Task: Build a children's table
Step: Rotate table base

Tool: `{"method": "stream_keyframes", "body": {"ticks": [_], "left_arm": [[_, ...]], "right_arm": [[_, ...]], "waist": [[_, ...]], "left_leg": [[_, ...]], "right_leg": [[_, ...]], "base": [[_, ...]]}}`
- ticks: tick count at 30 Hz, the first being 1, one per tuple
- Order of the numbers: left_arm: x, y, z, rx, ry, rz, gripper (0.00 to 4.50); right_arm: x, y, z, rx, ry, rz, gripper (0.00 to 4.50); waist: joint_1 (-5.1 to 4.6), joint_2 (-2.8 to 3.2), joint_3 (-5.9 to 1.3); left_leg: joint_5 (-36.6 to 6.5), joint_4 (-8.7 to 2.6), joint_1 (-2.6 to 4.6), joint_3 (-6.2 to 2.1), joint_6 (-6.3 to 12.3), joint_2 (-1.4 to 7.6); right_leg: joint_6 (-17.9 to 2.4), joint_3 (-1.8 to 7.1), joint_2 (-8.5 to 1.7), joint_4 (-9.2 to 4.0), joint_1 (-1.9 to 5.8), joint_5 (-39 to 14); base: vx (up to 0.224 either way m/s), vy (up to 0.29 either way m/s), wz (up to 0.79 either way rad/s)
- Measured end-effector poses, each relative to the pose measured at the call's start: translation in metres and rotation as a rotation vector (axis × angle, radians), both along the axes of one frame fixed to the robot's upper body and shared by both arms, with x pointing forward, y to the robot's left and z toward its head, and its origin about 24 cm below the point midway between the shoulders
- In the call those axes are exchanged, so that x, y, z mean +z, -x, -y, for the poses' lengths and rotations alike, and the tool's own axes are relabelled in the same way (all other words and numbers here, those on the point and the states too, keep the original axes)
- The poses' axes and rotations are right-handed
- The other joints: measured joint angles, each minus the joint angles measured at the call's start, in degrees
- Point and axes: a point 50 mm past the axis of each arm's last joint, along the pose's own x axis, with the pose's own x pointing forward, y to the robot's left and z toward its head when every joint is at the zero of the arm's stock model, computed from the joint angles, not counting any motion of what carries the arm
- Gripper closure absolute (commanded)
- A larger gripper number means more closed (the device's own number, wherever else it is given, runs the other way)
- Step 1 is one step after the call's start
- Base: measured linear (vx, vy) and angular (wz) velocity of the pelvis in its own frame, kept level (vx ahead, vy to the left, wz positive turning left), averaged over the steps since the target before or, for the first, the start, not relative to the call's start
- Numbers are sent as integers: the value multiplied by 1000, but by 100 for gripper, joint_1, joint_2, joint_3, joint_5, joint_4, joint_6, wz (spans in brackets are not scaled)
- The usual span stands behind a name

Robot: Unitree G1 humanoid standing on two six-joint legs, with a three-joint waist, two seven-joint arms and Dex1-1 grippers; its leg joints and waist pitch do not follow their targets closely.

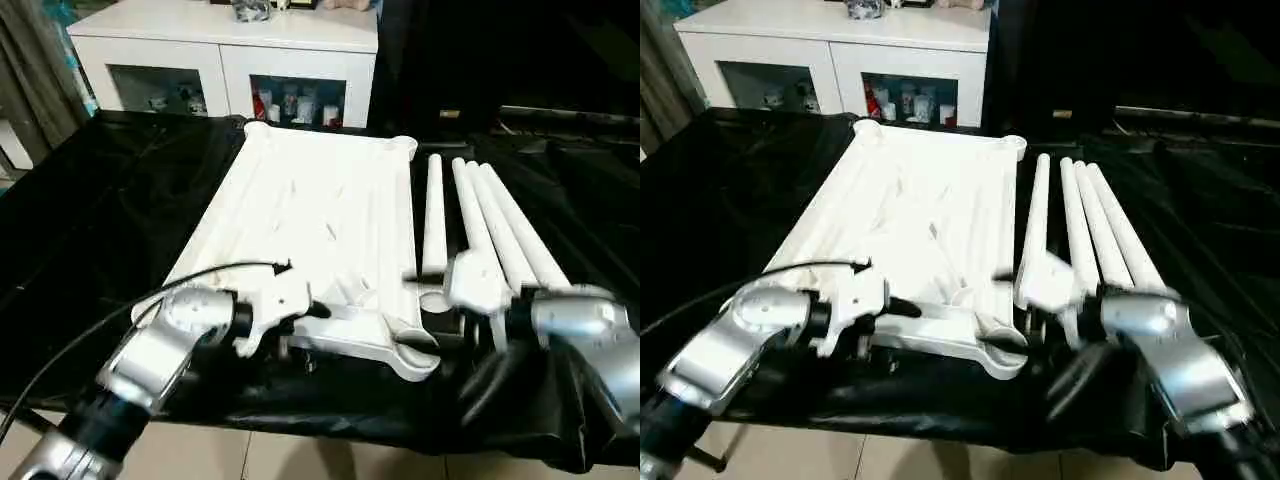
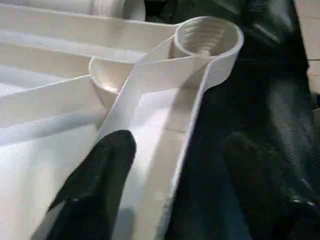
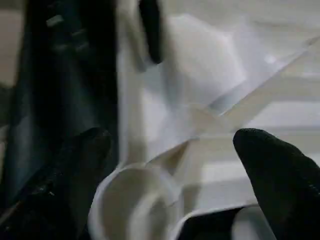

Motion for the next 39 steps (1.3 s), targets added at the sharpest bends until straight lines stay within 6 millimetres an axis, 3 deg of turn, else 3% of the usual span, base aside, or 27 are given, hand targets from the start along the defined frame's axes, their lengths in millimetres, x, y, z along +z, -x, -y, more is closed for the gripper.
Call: {"method": "stream_keyframes", "body": {"ticks": [11, 27, 39], "left_arm": [[-12, -3, -2, -35, -112, -45, 244], [-20, -10, -4, 5, -154, -8, 355], [-18, -9, -11, -14, -179, 81, 433]], "right_arm": [[1, 14, -3, 54, 12, -88, 5], [1, 17, -7, 68, 25, -103, 5], [2, 15, -9, 66, 18, -93, 5]], "waist": [[1, 21, 8], [2, 20, 9], [-140, 15, 13]], "left_leg": [[27, -22, -4, -6, -13, 10], [31, -23, -8, -5, -15, 9], [47, -72, -28, -5, -24, 9]], "right_leg": [[1, -56, -26, -1, 11, -1], [2, -71, -43, -1, 18, -1], [0, -78, -40, -21, 8, -9]], "base": [[0, 0, 0], [0, 0, 0], [0, 0, 0]]}}
